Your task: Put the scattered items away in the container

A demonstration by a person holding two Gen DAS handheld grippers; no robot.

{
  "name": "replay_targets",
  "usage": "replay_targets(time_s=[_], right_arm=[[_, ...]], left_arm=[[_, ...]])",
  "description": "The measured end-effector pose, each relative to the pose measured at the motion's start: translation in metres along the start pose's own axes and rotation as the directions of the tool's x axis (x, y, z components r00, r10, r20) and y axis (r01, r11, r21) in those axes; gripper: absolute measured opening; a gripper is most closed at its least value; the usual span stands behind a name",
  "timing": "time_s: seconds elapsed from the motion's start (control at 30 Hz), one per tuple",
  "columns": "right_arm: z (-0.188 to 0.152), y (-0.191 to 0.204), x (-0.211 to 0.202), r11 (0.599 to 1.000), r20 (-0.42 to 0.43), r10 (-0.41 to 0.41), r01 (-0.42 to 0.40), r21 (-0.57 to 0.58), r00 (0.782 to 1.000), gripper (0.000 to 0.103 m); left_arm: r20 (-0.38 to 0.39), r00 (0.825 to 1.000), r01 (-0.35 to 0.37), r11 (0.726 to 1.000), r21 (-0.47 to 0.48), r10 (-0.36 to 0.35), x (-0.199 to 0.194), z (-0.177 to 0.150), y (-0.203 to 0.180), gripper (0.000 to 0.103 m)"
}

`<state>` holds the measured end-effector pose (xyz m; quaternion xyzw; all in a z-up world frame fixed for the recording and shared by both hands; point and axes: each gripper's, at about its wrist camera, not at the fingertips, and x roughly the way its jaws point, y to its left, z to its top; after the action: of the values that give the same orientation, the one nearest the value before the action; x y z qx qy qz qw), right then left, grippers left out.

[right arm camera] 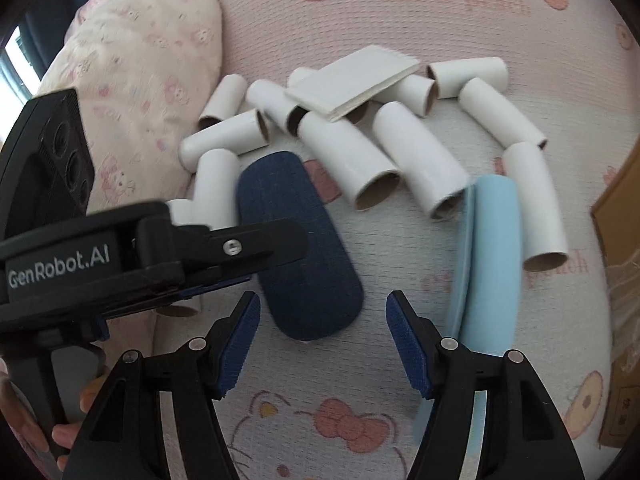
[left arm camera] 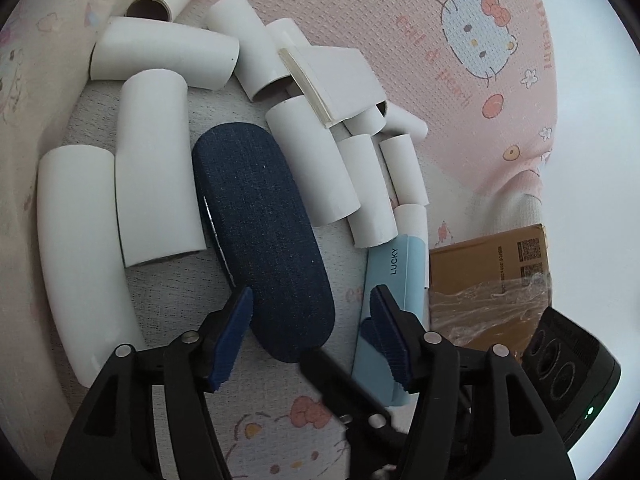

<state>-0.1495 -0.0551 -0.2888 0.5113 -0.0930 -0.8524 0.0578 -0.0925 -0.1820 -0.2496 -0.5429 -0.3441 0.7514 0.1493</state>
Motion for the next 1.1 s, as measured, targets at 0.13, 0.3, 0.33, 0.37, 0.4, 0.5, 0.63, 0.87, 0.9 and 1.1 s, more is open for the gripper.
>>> replay_targets(time_s=[0.13, 0.3, 0.33, 0.37, 0.4, 0.5, 0.63, 0.87, 0.9, 1.1], right_arm=[[0.003, 0.006, 0.010, 0.999, 0.003, 0.002, -0.002, -0.035, 1.000, 0.064], [0.006, 0.006, 0.023, 0.999, -0.012, 0.005, -0.006, -0.047, 1.000, 0.064], [0.006, 0.007, 0.024, 0.999, -0.009, 0.007, -0.008, -0.049, 1.000, 0.064], [0.006, 0.009, 0.026, 0.999, -0.006, -0.001, 0.001, -0.053, 1.000, 0.064], [0.005, 0.011, 0.027, 0.998, -0.006, -0.013, 0.013, -0.059, 1.000, 0.064], [0.003, 0.012, 0.027, 0.997, 0.013, -0.028, 0.029, -0.068, 1.000, 0.062], [0.004, 0.012, 0.027, 0.998, 0.003, -0.021, 0.021, -0.066, 1.000, 0.061], [0.004, 0.006, 0.022, 1.000, -0.047, 0.005, -0.005, 0.008, 0.999, 0.046], [0.001, 0.001, 0.017, 0.998, -0.051, 0.024, -0.022, 0.051, 0.998, 0.036], [-0.007, -0.015, 0.006, 0.986, -0.048, 0.047, -0.039, 0.159, 0.998, 0.023]], left_arm=[[-0.019, 1.000, 0.020, 0.996, -0.091, -0.022, -0.006, -0.001, 0.013, 0.066], [-0.017, 0.999, 0.032, 0.995, -0.099, -0.034, -0.006, 0.003, 0.015, 0.066], [-0.021, 0.999, 0.024, 0.995, -0.101, -0.027, -0.003, 0.005, 0.014, 0.066], [-0.028, 1.000, 0.010, 0.994, -0.107, -0.013, 0.001, 0.008, 0.013, 0.066], [-0.031, 1.000, -0.008, 0.993, -0.118, 0.004, 0.004, 0.010, 0.013, 0.066], [-0.034, 0.999, -0.011, 0.990, -0.140, 0.006, 0.006, 0.012, 0.016, 0.066], [-0.062, 0.998, -0.013, 0.989, -0.148, 0.004, 0.010, 0.012, 0.020, 0.066], [-0.151, 0.988, -0.034, 0.985, -0.171, 0.008, 0.022, -0.007, 0.025, 0.066], [-0.151, 0.989, -0.036, 0.985, -0.166, 0.011, 0.021, -0.010, 0.026, 0.066], [-0.095, 0.995, -0.012, 0.987, -0.158, -0.003, 0.015, -0.010, 0.032, 0.063]])
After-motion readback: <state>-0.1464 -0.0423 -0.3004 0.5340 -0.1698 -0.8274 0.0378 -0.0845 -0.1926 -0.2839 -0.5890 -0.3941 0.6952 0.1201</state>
